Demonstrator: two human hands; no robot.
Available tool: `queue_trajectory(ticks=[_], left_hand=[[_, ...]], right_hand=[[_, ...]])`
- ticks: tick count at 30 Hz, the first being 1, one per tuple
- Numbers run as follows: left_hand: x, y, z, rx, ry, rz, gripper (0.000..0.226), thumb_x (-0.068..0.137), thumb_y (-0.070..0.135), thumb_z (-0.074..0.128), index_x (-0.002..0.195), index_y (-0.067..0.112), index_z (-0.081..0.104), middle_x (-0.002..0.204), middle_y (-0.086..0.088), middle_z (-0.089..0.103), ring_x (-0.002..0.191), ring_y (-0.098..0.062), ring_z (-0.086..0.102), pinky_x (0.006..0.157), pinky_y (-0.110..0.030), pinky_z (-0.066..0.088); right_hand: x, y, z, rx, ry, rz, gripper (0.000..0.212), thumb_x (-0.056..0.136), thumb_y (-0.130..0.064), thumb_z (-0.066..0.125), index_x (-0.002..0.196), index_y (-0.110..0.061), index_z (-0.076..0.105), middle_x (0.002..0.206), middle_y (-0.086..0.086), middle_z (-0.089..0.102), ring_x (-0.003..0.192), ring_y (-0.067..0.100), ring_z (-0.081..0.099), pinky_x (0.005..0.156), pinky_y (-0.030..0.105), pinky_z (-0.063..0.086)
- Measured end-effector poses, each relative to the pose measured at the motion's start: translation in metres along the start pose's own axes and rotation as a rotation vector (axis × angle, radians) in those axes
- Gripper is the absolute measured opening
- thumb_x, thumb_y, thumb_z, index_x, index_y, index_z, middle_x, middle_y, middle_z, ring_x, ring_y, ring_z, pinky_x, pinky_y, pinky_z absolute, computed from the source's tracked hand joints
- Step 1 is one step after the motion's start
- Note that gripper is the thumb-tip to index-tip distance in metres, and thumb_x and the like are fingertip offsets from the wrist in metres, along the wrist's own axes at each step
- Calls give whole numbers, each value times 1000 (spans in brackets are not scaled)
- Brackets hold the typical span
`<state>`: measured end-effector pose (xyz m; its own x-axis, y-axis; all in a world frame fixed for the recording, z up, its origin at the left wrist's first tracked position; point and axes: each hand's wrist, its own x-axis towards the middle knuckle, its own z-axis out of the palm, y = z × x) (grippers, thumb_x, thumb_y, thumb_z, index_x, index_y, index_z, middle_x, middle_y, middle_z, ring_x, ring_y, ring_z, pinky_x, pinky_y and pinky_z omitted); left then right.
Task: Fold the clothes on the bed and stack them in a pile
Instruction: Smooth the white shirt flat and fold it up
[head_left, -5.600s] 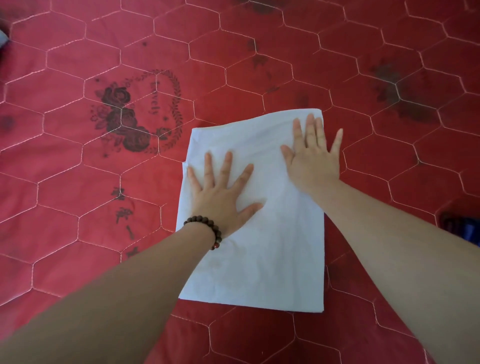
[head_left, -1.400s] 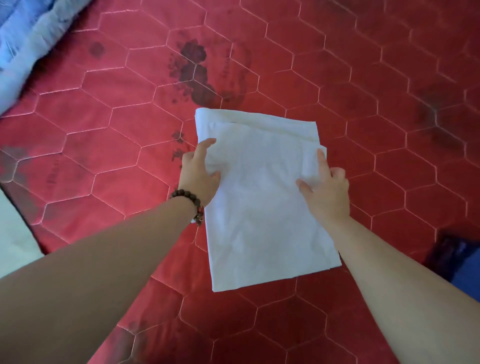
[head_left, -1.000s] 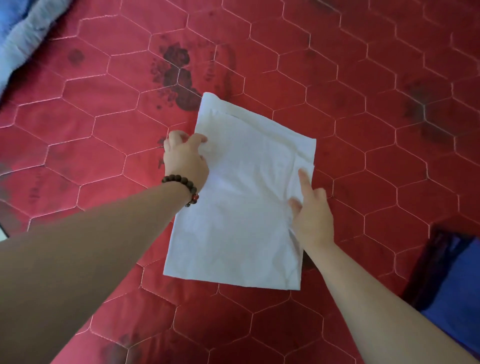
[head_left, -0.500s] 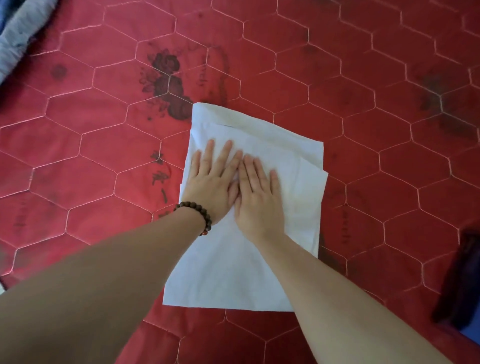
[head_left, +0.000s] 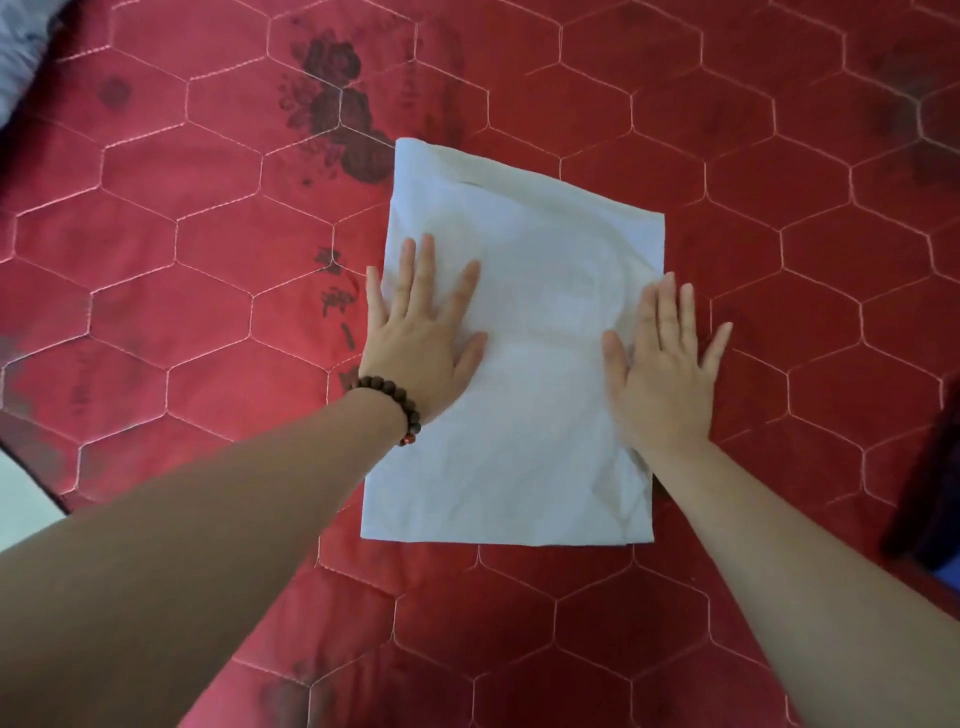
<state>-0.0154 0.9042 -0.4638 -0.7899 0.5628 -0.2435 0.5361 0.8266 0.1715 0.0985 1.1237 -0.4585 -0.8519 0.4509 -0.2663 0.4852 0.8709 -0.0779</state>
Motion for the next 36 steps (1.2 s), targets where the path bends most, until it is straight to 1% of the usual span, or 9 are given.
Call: queue_trajectory(ticks=[3, 6, 13, 16, 19, 23, 27, 32, 36], left_hand=[[-46, 6, 14, 20, 15, 196, 67, 95, 48, 30, 155, 24, 14, 160, -21, 0, 148, -37, -2, 118, -59, 3], [-74, 13, 34, 52, -29, 258, 62, 98, 52, 24, 154, 29, 14, 161, -18, 2, 149, -35, -1, 117, -61, 7], [-76, -4, 39, 84, -58, 189, 65, 97, 60, 18, 154, 32, 8, 163, -4, 0, 150, -26, -5, 119, -55, 6], [-81, -22, 33, 45, -72, 175, 64, 98, 58, 14, 155, 31, 3, 163, 1, -4, 150, -23, -8, 120, -50, 2], [-81, -40, 22, -46, -60, 250, 58, 101, 43, 21, 155, 25, 11, 163, 0, 3, 150, -23, -3, 121, -48, 2], [-73, -77, 7, 41, 75, 291, 69, 91, 6, 44, 154, 17, 18, 160, -6, 19, 148, -30, 12, 119, -54, 8], [-63, -80, 0, 145, 69, 375, 91, 79, -8, 58, 154, 19, 15, 160, -8, 16, 148, -30, 12, 120, -49, 2], [-50, -61, -5, 63, 24, 652, 81, 73, -20, 51, 147, 10, 38, 155, -14, 30, 145, -36, 20, 118, -51, 18], [-42, -59, -14, -122, -89, 675, 53, 81, -8, 65, 132, 5, 58, 141, -16, 50, 135, -35, 40, 112, -49, 31]], right_hand=[[-38, -31, 7, -4, 89, -210, 61, 100, -36, 26, 153, -7, 18, 162, 9, 13, 150, 23, 6, 118, 58, 2], [-73, -59, 34, -6, 26, -428, 59, 100, -33, 39, 151, -8, 25, 161, 6, 18, 149, 21, 11, 119, 56, 9], [-77, -4, 43, -95, 28, -323, 60, 100, -45, 33, 153, -20, 24, 161, 1, 19, 149, 20, 13, 117, 62, 7], [-85, 34, 34, -85, -57, -221, 62, 101, -49, 20, 155, -21, 10, 162, -1, 8, 150, 19, 6, 116, 63, 3], [-80, 62, 19, -59, -110, -300, 58, 103, -48, 13, 155, -24, 6, 163, -3, 5, 150, 15, -1, 117, 60, 4], [-58, 92, 0, -76, 0, -317, 70, 98, -12, 45, 155, -27, 7, 163, 1, 5, 150, 19, 0, 119, 58, 5], [-44, 81, -4, -153, 6, -514, 77, 90, -6, 58, 153, -24, 18, 161, 7, 16, 149, 26, 13, 118, 60, 8], [-35, 58, -5, -230, -35, -787, 64, 92, -7, 30, 152, -26, 21, 160, 4, 18, 148, 27, 14, 118, 56, 8], [-29, 59, -19, -48, -160, -781, 70, 81, 7, 55, 143, -23, 46, 154, 3, 35, 146, 24, 25, 120, 49, 13]])
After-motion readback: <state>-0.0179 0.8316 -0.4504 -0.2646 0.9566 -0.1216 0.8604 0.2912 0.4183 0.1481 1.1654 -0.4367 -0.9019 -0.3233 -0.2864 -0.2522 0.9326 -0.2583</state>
